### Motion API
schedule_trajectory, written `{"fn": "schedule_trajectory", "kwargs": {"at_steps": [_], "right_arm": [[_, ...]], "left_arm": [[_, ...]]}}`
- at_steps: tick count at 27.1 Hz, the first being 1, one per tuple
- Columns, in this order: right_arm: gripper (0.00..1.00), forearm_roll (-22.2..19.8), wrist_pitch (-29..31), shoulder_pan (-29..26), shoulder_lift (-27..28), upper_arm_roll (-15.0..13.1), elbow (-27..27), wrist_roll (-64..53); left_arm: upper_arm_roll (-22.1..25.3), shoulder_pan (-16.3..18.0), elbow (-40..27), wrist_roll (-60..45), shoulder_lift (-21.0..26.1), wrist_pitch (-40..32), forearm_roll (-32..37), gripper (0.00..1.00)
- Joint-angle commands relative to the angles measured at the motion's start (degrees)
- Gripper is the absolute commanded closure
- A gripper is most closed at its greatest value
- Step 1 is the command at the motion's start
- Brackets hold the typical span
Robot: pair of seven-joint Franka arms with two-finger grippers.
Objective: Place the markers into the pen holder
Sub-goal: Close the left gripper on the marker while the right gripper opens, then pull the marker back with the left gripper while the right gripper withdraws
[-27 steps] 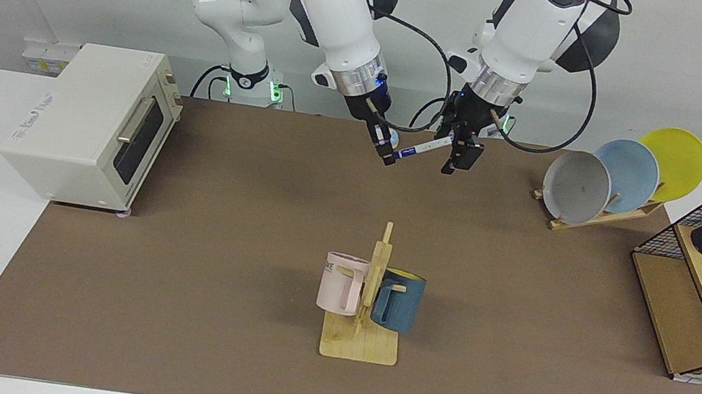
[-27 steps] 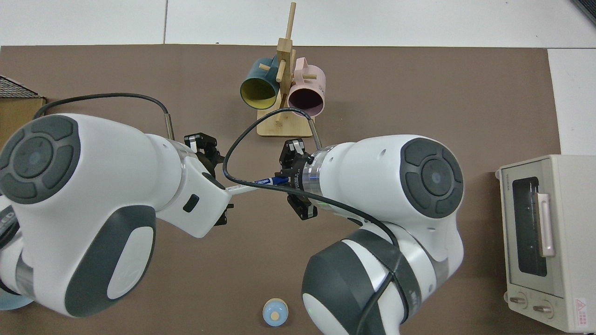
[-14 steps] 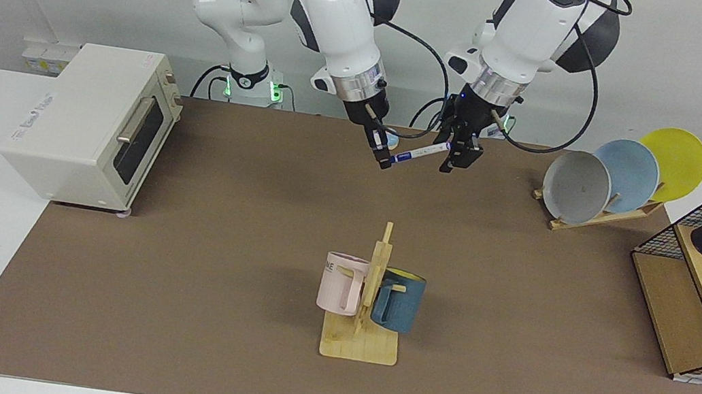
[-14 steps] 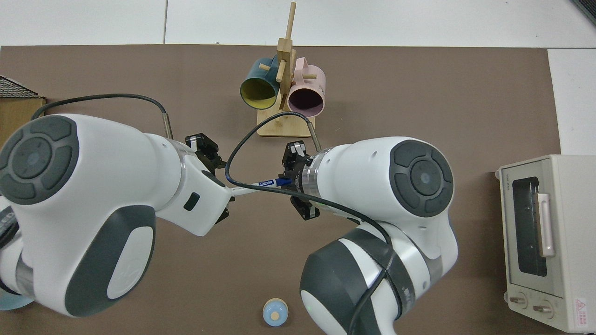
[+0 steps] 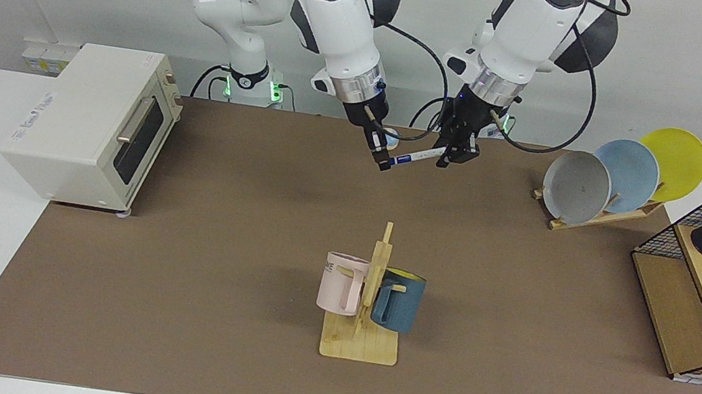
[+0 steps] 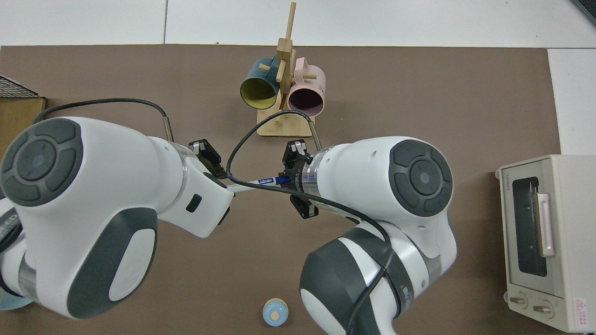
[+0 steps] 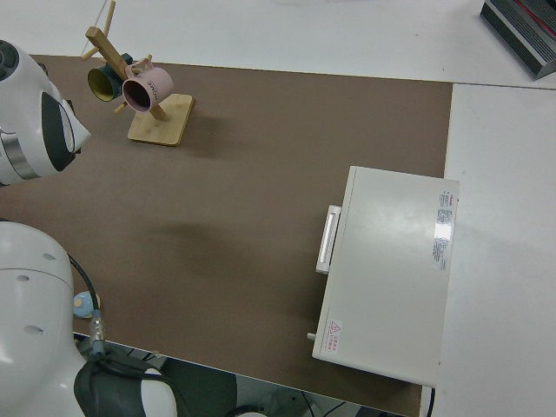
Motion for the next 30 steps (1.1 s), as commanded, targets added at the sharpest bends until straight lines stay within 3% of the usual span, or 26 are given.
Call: {"fn": "schedule_trajectory", "kwargs": {"at_steps": [1, 3, 8, 9, 10, 17, 30], "right_arm": [[1.0, -0.11, 0.85, 0.72, -0.31, 0.23, -0.43, 1.25], [1.0, -0.11, 0.85, 0.72, -0.31, 0.23, -0.43, 1.25], [1.0, 0.41, 0.85, 0.64, -0.31, 0.23, -0.43, 1.08], [0.68, 0.41, 0.85, 0.55, -0.39, 0.15, -0.43, 0.73], [0.02, 0.33, 0.94, 0.37, -0.39, 0.23, -0.43, 0.73], [0.0, -0.46, -1.43, -1.03, -0.92, -0.29, -0.51, -5.23], [0.0, -1.43, -14.35, -13.5, -1.45, -0.82, 0.36, -46.27]], "left_arm": [[0.8, -0.76, -1.8, -0.71, -1.3, 1.17, -0.27, 0.94], [0.8, -0.67, -1.8, -0.71, -1.3, 1.08, -0.35, 1.0], [0.8, -0.49, -1.8, -0.62, -1.3, 0.81, -0.18, 1.0], [0.8, -0.41, -1.8, -0.53, -1.3, 0.73, -0.09, 1.0], [0.8, -0.32, -1.8, -0.53, -1.3, 0.73, -0.09, 1.0], [0.89, -0.23, -1.8, -0.53, -1.3, 0.55, 0.09, 1.0], [1.33, 0.03, -1.8, -0.44, -1.3, 0.55, 0.26, 1.0]]}}
